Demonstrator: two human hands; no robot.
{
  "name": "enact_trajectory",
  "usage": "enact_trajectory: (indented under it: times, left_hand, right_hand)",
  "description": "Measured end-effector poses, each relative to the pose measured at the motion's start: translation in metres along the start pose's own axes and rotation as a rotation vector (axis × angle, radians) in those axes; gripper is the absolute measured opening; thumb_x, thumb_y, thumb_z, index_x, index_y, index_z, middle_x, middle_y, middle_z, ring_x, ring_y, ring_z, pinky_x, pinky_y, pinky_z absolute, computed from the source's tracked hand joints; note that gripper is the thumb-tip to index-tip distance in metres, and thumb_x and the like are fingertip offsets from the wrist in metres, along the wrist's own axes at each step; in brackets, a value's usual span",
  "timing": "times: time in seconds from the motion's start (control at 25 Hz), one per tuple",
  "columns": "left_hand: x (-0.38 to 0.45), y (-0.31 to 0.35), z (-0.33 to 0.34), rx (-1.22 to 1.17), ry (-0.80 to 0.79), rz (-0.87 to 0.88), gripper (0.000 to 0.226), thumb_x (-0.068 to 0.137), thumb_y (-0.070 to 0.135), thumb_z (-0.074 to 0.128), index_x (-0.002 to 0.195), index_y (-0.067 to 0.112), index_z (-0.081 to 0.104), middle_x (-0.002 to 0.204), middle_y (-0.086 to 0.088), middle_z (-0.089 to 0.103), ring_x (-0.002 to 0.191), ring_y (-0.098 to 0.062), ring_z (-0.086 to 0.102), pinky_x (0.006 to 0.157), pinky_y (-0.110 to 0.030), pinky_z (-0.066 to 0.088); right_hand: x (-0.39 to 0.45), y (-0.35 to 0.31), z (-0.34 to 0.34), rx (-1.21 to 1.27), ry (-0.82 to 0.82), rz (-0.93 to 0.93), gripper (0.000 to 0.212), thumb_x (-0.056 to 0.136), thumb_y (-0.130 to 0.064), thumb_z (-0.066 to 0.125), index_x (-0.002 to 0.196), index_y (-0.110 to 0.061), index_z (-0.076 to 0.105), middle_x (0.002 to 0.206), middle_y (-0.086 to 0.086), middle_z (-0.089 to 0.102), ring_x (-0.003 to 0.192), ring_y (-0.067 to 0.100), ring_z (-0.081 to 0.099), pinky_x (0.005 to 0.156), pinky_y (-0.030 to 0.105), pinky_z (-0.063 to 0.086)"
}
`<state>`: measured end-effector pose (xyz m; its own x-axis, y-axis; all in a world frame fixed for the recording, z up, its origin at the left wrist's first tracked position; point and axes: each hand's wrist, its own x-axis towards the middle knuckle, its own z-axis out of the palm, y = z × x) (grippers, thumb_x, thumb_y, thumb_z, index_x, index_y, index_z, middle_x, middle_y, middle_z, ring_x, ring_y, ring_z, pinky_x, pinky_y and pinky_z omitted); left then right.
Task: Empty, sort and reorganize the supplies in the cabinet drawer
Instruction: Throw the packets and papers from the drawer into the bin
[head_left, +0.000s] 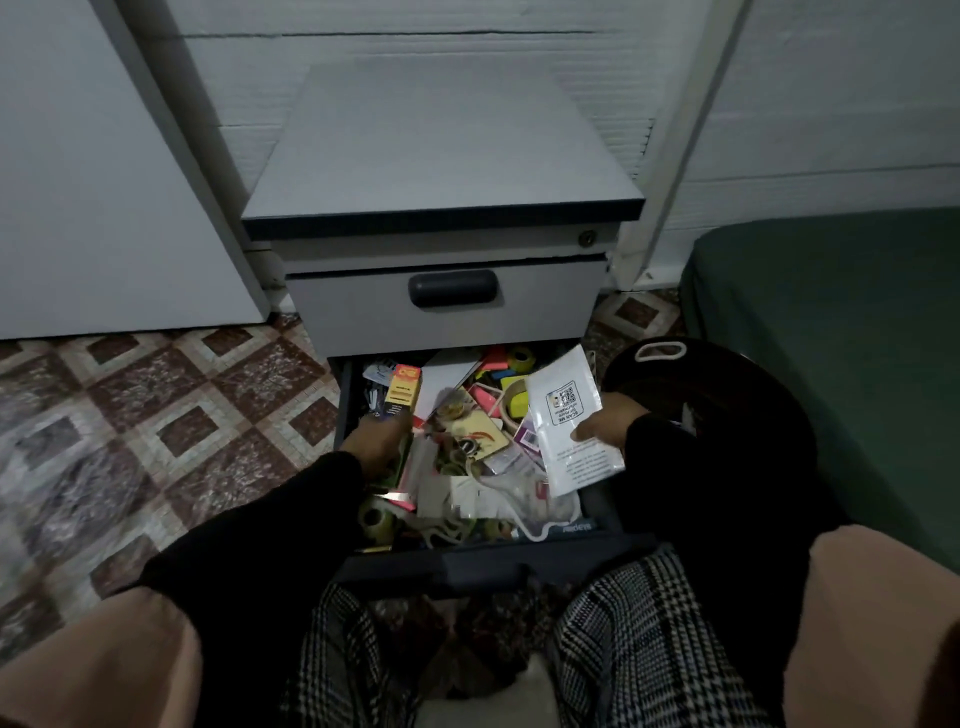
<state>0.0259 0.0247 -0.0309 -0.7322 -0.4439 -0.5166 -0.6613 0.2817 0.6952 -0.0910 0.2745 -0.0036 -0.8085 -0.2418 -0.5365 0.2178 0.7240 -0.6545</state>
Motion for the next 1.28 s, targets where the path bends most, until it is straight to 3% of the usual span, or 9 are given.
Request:
enact_trajectory:
  times: [0.08, 0.2, 0.28, 0.4, 0.6, 0.76, 0.92, 1.04, 1.28]
  left_hand:
    - [-0.007, 0.019, 0.005, 0.099, 0.103, 0.086, 0.027, 0.096, 0.023, 0.041, 0.106, 0.0, 0.049, 0.1, -0.022, 0.051, 0.082, -0.032, 0.054, 0.067, -0.035, 0.042]
    - [-0.02, 0.049, 0.016, 0.066, 0.233, 0.25, 0.021, 0.09, 0.023, 0.049, 0.084, 0.002, 0.047, 0.092, -0.031, 0.058, 0.082, -0.04, 0.06, 0.064, -0.039, 0.045]
    - [-0.024, 0.067, 0.031, 0.108, 0.189, 0.344, 0.022, 0.088, 0.025, 0.054, 0.084, 0.005, 0.047, 0.093, -0.031, 0.061, 0.084, -0.042, 0.061, 0.064, -0.04, 0.046]
    - [-0.042, 0.103, 0.064, 0.107, 0.053, 0.438, 0.02, 0.088, 0.024, 0.057, 0.099, 0.009, 0.05, 0.093, -0.02, 0.063, 0.077, -0.031, 0.061, 0.066, -0.036, 0.048]
    - [-0.042, 0.154, 0.132, 0.113, -0.04, 0.483, 0.05, 0.091, 0.018, 0.058, 0.133, 0.001, 0.038, 0.126, -0.017, 0.055, 0.11, -0.032, 0.056, 0.086, -0.033, 0.045]
    - [-0.037, 0.184, 0.181, 0.099, -0.081, 0.523, 0.052, 0.091, 0.018, 0.059, 0.135, 0.002, 0.037, 0.131, -0.016, 0.053, 0.115, -0.03, 0.054, 0.087, -0.028, 0.043]
    - [-0.022, 0.18, 0.211, 0.216, -0.18, 0.46, 0.067, 0.093, 0.028, 0.055, 0.147, 0.008, 0.021, 0.142, -0.014, 0.045, 0.127, -0.029, 0.047, 0.097, -0.03, 0.04]
    - [-0.013, 0.163, 0.213, 0.226, -0.211, 0.416, 0.071, 0.093, 0.033, 0.055, 0.15, 0.011, 0.018, 0.144, -0.012, 0.043, 0.129, -0.029, 0.046, 0.1, -0.031, 0.04]
    - [-0.003, 0.123, 0.172, 0.183, -0.102, 0.418, 0.058, 0.09, 0.022, 0.061, 0.14, 0.006, 0.037, 0.136, -0.012, 0.052, 0.123, -0.026, 0.051, 0.095, -0.027, 0.041]
  right_hand:
    - [-0.01, -0.001, -0.011, -0.001, 0.044, -0.021, 0.041, 0.083, 0.005, 0.062, 0.123, 0.006, 0.056, 0.129, 0.02, 0.057, 0.118, 0.031, 0.055, 0.093, 0.029, 0.044]
    - [-0.02, 0.005, -0.029, 0.044, 0.098, -0.025, 0.04, 0.083, 0.007, 0.061, 0.123, 0.008, 0.056, 0.129, 0.021, 0.057, 0.119, 0.031, 0.055, 0.094, 0.031, 0.044]
    - [-0.027, 0.01, -0.045, 0.079, 0.138, -0.023, 0.04, 0.083, 0.008, 0.061, 0.122, 0.008, 0.056, 0.128, 0.021, 0.058, 0.118, 0.033, 0.056, 0.093, 0.031, 0.044]
    - [-0.032, 0.023, -0.075, 0.091, 0.203, -0.018, 0.039, 0.082, 0.005, 0.062, 0.121, 0.006, 0.058, 0.126, 0.019, 0.06, 0.117, 0.032, 0.056, 0.092, 0.03, 0.044]
    - [-0.026, 0.061, -0.123, 0.066, 0.334, 0.041, 0.038, 0.081, 0.002, 0.065, 0.119, 0.003, 0.06, 0.124, 0.017, 0.061, 0.114, 0.031, 0.058, 0.092, 0.032, 0.045]
    - [-0.017, 0.088, -0.145, 0.085, 0.425, 0.089, 0.04, 0.077, 0.0, 0.07, 0.116, 0.004, 0.062, 0.121, 0.019, 0.063, 0.11, 0.033, 0.06, 0.093, 0.036, 0.047]
    - [-0.008, 0.107, -0.147, 0.208, 0.334, 0.198, 0.018, 0.08, -0.006, 0.071, 0.089, -0.002, 0.056, 0.091, 0.019, 0.058, 0.083, 0.032, 0.059, 0.08, 0.045, 0.052]
    - [-0.001, 0.113, -0.143, 0.269, 0.303, 0.246, 0.025, 0.083, -0.005, 0.068, 0.093, -0.008, 0.046, 0.082, 0.011, 0.049, 0.091, 0.031, 0.053, 0.086, 0.048, 0.053]
    - [0.013, 0.08, -0.11, 0.385, 0.206, 0.183, 0.026, 0.088, 0.002, 0.056, 0.072, -0.015, 0.043, 0.067, 0.009, 0.049, 0.057, 0.02, 0.045, 0.051, 0.029, 0.046]
